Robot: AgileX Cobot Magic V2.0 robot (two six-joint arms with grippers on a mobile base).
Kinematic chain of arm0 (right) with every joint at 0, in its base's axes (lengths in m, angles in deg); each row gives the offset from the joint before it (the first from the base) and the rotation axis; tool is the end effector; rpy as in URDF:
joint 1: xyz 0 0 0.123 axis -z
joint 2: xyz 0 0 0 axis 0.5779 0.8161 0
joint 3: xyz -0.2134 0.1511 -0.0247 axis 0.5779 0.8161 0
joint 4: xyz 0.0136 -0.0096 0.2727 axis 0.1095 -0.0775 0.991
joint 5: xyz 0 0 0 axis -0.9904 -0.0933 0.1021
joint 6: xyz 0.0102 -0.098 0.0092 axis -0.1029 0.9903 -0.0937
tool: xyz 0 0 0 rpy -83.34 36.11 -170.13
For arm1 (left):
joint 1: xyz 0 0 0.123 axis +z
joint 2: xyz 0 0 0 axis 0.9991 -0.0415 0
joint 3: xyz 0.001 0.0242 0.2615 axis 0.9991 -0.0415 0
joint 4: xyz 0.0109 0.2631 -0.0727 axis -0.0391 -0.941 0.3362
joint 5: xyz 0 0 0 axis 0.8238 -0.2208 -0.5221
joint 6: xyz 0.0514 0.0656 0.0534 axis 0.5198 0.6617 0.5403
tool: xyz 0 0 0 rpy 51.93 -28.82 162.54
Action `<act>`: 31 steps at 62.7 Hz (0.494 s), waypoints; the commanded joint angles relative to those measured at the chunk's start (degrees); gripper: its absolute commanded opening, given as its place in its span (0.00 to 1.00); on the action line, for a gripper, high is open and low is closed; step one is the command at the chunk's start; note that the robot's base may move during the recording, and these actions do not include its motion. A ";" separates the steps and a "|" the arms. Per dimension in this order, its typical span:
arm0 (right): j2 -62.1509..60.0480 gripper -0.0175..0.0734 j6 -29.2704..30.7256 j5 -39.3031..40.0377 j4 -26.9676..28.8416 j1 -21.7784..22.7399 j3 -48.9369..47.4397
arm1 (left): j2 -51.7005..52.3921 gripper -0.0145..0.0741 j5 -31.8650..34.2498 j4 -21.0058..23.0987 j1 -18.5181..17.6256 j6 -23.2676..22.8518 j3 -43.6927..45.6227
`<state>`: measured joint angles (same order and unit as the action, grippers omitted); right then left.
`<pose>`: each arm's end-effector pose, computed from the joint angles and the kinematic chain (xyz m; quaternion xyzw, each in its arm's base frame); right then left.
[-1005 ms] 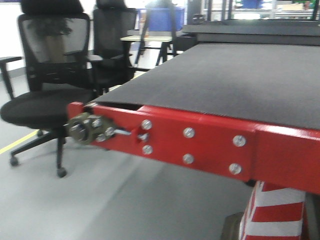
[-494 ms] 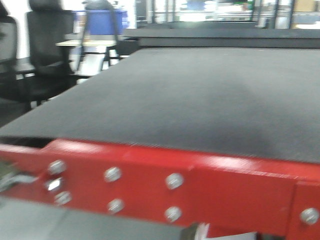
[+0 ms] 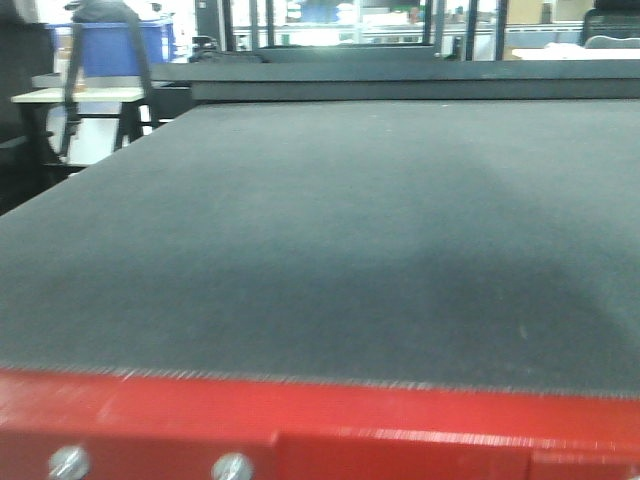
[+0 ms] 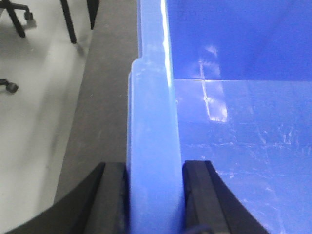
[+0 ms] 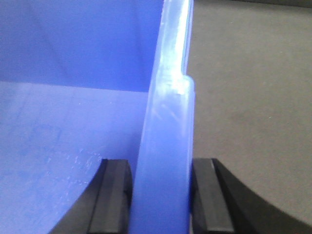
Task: Move blue bin to conveyor side
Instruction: 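Drive up to the red-framed conveyor holding the blue bin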
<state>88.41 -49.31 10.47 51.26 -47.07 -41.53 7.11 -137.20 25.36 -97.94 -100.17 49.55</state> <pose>0.2547 0.0559 0.5030 -0.0808 0.8779 0.0690 0.4669 0.2728 -0.0356 0.5057 -0.0390 0.8944 -0.0215 0.4451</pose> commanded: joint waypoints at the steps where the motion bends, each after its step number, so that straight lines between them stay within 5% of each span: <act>1: -1.44 0.11 1.49 7.84 0.08 -0.24 -0.96 | 1.18 0.14 5.58 -1.50 -0.33 0.03 0.76; 31: -1.44 0.11 1.49 7.84 0.08 -0.24 -0.96 | 1.18 0.14 5.58 -1.50 -0.33 0.03 0.76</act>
<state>88.41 -49.31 10.47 51.26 -47.07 -41.53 7.11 -137.20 25.36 -97.94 -100.17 49.55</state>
